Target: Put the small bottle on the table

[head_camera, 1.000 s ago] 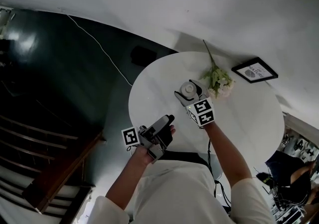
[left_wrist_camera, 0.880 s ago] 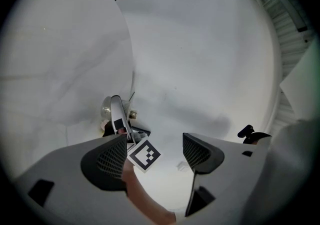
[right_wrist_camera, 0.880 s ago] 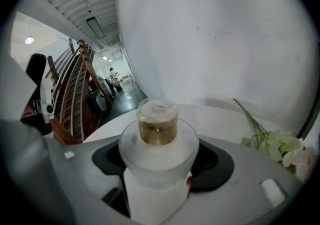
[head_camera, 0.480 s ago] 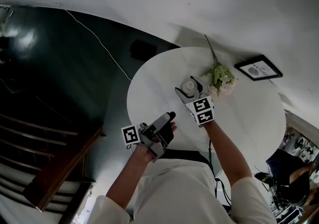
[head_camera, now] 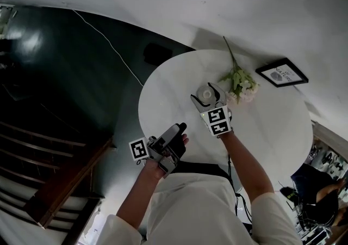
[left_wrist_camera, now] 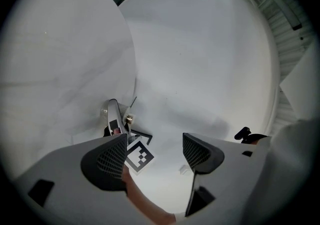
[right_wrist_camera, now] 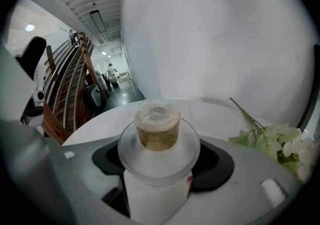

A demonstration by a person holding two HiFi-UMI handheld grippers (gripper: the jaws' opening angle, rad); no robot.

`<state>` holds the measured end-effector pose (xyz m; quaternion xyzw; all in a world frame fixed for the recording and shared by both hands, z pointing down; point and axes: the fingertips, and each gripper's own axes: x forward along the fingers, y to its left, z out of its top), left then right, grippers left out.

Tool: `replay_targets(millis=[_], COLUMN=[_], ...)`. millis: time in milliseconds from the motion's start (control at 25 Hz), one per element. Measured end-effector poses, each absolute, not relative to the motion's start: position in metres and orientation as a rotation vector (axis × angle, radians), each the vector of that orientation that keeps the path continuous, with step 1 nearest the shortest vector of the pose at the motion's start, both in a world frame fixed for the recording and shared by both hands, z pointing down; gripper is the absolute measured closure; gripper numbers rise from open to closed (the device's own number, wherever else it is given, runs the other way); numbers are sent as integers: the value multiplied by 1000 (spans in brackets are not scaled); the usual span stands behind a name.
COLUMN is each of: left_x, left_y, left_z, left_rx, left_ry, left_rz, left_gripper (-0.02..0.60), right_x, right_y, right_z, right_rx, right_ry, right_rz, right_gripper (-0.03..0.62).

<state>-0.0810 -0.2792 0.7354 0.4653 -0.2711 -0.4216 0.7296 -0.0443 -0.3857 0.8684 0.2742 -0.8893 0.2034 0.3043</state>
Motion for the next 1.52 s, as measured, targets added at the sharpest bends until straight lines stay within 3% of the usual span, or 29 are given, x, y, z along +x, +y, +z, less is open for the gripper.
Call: replay_targets(millis=[640,720,1360,1520], left_x=[-88,-89,-92,-83], left_y=[-235,-228,-191,-181], left_z=[711,709,653,634], left_rx=[1053,1052,1204,1256], left_ry=[-681,-690,-758,-740], left_rz=[-982,-989,-987,-969], left_gripper=[252,252,253,253], right_x=[-38,-37,-6,7], right_y=[-372,-375,-350,-334], right_z=[878,875,782,750], right_rx=[703,718,797,817], right_ry=[-2311,-2313,-2384,-2410], right_rz=[352,366,381,447], right_gripper=[238,214,215,255])
